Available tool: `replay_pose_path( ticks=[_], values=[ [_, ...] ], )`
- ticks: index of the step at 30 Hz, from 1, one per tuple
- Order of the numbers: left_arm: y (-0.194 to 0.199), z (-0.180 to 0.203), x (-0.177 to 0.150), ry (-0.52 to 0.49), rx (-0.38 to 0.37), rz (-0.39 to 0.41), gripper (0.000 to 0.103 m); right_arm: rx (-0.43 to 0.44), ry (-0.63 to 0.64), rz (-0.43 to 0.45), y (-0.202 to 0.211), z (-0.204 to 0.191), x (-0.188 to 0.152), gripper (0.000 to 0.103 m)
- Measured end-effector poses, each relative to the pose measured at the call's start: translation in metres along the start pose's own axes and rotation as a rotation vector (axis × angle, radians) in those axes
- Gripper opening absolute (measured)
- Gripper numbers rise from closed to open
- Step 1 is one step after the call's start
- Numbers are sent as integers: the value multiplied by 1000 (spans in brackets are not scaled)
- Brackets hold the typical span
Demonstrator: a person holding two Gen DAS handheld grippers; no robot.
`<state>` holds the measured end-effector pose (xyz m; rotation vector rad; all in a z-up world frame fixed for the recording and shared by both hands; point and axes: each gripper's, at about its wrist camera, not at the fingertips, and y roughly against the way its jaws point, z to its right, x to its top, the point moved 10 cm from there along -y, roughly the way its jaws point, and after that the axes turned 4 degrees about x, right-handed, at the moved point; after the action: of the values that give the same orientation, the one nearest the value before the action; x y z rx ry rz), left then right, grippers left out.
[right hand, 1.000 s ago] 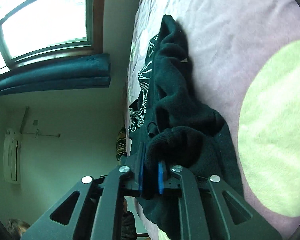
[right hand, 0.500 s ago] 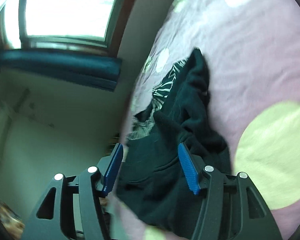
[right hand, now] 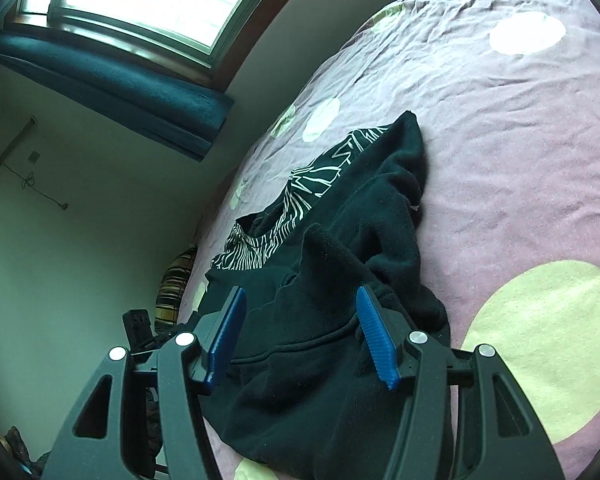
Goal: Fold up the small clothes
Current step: 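Release the hem with both tools and lift them off the hoodie, then grasp the hoodie edge with both tools and lift it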
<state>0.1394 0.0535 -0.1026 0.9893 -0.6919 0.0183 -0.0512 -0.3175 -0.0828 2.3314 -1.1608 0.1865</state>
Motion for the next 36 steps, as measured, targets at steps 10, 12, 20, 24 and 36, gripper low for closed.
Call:
replay_pose_path(
  ticks=[10,12,20,24,36],
  values=[
    [-10,-5,-1,-12,55,-52,55,-7,43,22,4,-1,11,58],
    [-11,-7,-2,9,51,-52,51,-17,53,26,4,1,14,58],
    [2,1,4,-6,88,17,36,-92,173,-5,-3,2,16,62],
    [-4,-1,3,-9,124,-2,37,-133,240,-14,-11,2,20,62],
    [-1,6,2,-74,206,10,36,-292,472,-109,-42,0,12,40]
  ],
)
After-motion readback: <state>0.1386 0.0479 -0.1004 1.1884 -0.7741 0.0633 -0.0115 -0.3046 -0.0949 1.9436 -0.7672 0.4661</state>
